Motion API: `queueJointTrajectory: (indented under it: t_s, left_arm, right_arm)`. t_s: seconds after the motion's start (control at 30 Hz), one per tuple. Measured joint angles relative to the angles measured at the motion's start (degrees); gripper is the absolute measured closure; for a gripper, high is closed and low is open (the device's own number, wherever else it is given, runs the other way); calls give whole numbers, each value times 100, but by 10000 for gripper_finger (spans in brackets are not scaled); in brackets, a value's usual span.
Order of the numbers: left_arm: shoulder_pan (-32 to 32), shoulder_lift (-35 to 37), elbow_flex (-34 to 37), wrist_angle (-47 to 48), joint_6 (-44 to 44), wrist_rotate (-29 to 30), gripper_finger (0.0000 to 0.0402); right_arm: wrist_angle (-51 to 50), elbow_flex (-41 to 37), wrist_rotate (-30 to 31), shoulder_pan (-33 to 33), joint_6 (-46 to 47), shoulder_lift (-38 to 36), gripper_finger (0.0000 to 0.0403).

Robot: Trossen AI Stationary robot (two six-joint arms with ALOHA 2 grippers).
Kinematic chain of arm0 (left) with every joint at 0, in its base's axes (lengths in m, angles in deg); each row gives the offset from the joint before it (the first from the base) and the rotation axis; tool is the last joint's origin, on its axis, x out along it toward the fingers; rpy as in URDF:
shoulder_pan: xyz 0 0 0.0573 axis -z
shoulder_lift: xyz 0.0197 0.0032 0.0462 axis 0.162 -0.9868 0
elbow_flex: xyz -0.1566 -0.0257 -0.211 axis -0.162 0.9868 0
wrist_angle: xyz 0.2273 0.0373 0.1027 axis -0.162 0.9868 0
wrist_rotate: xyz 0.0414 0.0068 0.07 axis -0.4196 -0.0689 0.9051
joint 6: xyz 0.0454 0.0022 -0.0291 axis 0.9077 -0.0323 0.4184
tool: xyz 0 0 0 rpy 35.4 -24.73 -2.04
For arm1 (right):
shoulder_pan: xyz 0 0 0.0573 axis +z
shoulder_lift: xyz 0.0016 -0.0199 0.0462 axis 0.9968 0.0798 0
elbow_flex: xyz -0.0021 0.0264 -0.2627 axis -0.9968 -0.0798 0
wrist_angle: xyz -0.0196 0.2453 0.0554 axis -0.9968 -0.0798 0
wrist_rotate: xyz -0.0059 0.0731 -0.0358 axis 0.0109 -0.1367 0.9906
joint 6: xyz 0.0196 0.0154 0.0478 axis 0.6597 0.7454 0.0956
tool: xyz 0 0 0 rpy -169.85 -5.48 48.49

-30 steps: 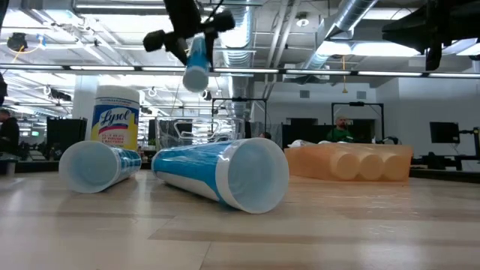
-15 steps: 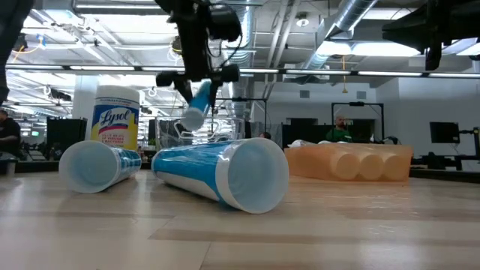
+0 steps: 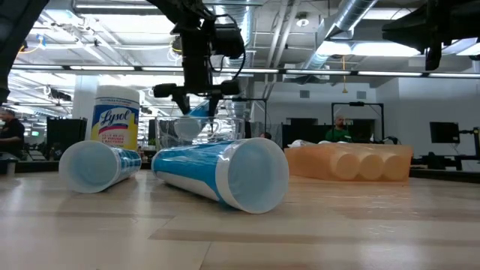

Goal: Pick & place silicon tubes, Sealant and Lysol wipes
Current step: Put the left blue sealant into the transparent bin

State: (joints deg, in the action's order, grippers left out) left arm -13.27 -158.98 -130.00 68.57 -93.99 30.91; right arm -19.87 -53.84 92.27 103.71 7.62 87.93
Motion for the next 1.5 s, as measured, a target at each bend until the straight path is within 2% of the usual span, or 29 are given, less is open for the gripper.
queueJointTrajectory:
  t_s: [0.17,0.43,0.8,1.5]
  left_arm:
    - [-8,0,0,254,-51,-226,203]
    - [-29,-56,-4,280,-92,-242,203]
    - [-32,-534,-4,357,-68,-600,203]
    - [-104,-1241,0,332,-72,-870,203]
  right_arm:
    - [0,0,2,0,0,0,337]
    - [0,0,-2,0,-2,0,337]
    - [-13,0,-16,0,-4,0,337]
    - [-37,0,-15,0,0,-1,337]
